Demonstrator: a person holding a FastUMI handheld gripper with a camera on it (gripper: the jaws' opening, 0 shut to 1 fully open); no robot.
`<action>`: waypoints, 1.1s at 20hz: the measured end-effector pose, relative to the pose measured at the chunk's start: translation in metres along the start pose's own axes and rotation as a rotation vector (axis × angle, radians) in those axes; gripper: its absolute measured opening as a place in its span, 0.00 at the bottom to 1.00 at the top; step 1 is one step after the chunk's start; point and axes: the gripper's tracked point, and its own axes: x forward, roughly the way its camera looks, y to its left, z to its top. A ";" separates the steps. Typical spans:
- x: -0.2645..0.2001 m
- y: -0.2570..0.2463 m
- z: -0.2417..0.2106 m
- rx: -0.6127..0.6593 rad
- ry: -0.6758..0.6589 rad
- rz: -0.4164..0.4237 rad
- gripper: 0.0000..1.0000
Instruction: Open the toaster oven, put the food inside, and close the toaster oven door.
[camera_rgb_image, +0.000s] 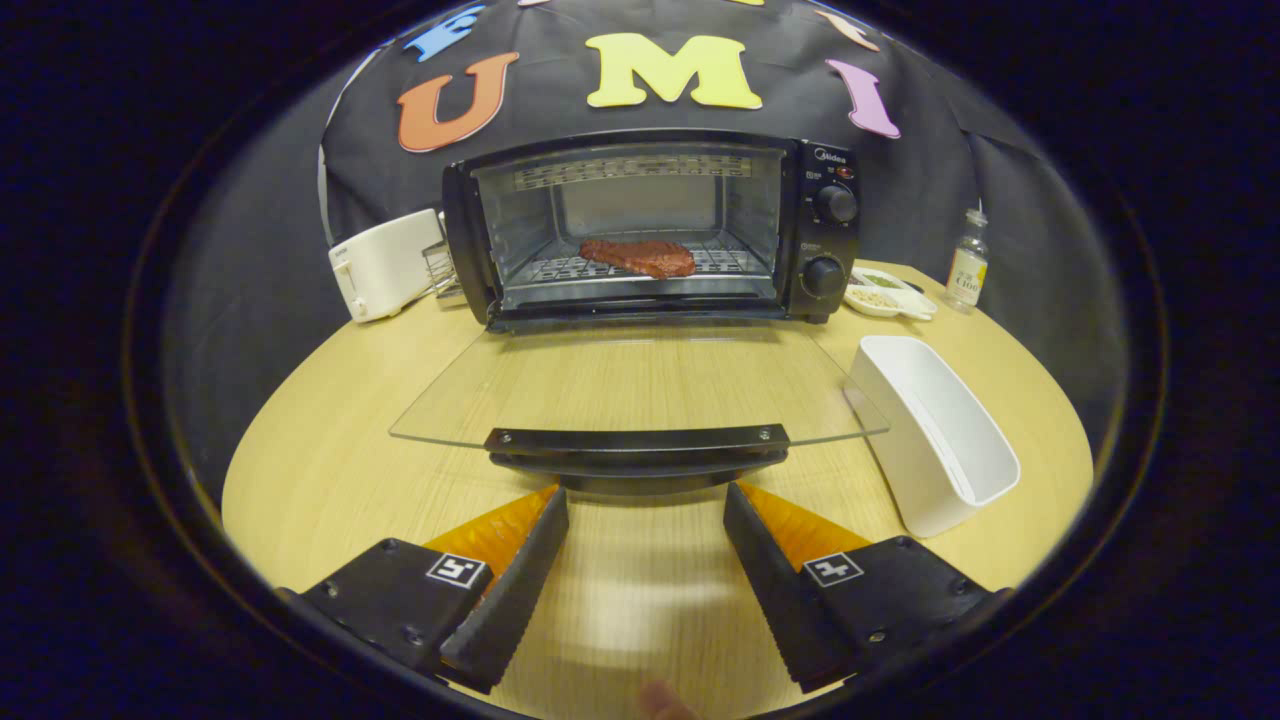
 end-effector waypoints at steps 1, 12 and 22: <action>0.000 0.001 0.000 0.010 -0.002 0.006 1.00; -0.007 0.016 0.017 0.054 -0.046 0.057 1.00; -0.008 0.002 0.097 0.038 -0.169 -0.040 1.00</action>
